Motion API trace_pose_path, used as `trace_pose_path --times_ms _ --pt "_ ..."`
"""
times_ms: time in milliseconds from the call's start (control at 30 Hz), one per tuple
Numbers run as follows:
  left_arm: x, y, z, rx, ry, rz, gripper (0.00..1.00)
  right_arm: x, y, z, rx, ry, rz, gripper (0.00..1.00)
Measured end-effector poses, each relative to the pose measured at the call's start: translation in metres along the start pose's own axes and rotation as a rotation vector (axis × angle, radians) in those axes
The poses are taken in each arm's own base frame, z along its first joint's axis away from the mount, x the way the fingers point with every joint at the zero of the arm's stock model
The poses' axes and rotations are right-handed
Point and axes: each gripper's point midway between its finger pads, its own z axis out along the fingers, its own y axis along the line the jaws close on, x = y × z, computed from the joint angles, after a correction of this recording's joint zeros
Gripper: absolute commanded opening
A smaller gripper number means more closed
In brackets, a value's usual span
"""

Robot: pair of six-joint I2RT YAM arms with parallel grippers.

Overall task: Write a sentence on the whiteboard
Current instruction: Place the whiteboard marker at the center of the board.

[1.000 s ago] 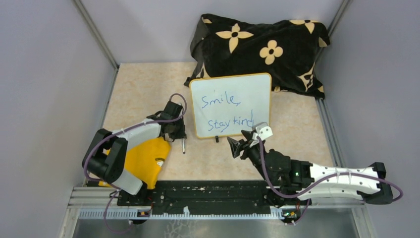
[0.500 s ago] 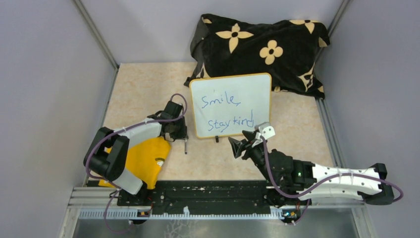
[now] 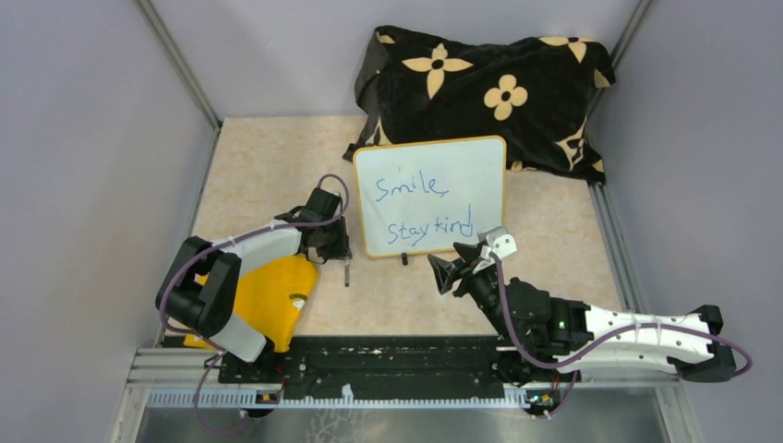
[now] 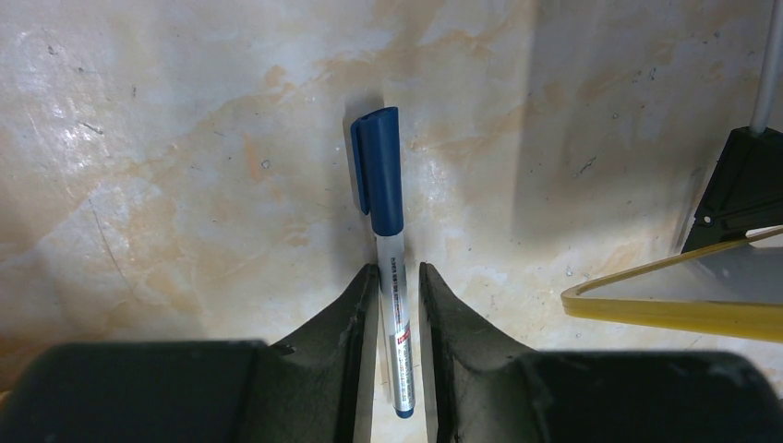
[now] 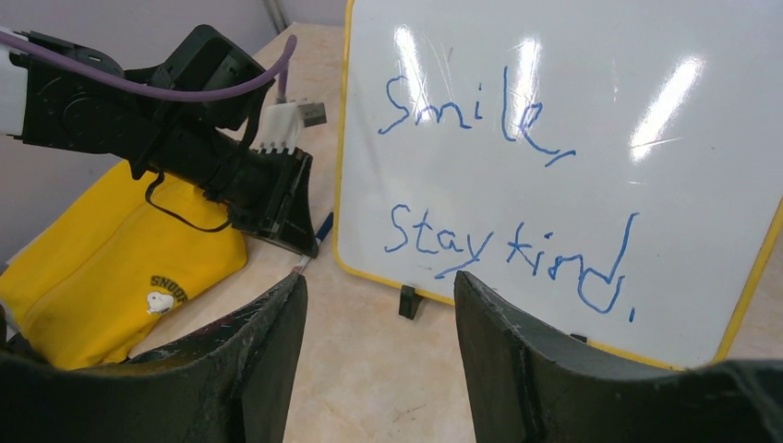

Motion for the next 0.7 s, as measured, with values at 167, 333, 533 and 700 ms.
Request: trace_pose_path --times_ms 167,333,533,700 --pt "-0.0001 0.0000 0.0000 0.000 0.000 0.000 0.28 0.0009 -0.0004 -0.0001 0.001 0.003 -0.004 0.58" --pt "0.0000 0.0001 0.0000 0.000 0.000 0.000 0.27 0.0010 -0.0006 -0.0001 0.002 0.003 -0.005 0.58" --pt "-0.0001 0.0001 -0.0001 0.000 -0.001 0.000 0.30 0.0010 -0.0007 -0.0001 0.002 0.003 -0.005 0.58" --pt "-0.0010 0.0002 -0.0020 -0.002 -0.006 0.002 0.41 0.0012 -0.0008 -0.0001 0.003 0.004 -0.005 0.58"
